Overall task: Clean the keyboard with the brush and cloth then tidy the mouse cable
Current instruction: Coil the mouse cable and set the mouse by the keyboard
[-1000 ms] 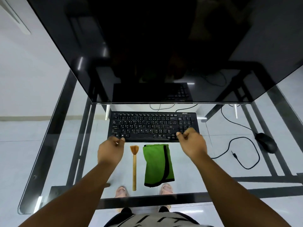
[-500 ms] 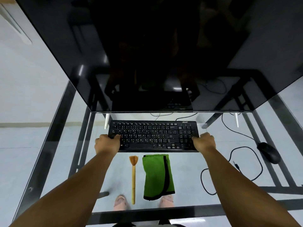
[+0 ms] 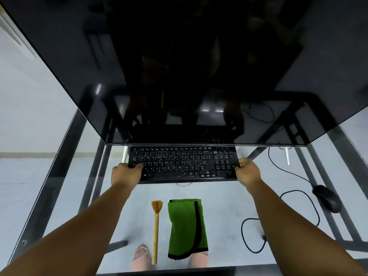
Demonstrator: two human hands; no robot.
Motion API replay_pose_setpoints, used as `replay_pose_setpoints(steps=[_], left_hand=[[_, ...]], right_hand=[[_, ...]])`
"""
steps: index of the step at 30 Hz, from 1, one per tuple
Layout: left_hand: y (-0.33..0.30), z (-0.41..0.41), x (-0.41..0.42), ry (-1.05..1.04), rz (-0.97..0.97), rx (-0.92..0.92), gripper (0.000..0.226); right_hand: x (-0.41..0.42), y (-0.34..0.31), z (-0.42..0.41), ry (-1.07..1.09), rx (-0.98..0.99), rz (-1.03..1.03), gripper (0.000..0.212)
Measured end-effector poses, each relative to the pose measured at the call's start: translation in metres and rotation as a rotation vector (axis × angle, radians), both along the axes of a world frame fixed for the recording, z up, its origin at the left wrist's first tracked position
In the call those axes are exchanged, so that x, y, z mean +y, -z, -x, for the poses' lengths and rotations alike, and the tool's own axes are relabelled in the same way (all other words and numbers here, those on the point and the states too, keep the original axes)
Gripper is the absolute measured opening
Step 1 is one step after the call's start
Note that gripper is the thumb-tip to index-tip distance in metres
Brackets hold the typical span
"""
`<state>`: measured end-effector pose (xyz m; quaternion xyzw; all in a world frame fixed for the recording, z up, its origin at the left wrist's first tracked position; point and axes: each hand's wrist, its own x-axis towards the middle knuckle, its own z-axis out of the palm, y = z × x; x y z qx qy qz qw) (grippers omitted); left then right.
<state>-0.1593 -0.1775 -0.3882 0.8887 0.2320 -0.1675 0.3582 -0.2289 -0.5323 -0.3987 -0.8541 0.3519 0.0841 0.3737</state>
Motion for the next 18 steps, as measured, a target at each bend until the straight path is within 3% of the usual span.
replay_pose_setpoints(steps=[18], left_hand=[[0.007,-0.013,-0.004,0.024,-0.03,-0.023,0.041]], right_hand=[[0.004,0.007,-0.016,0.034,-0.036,0.009,0.03]])
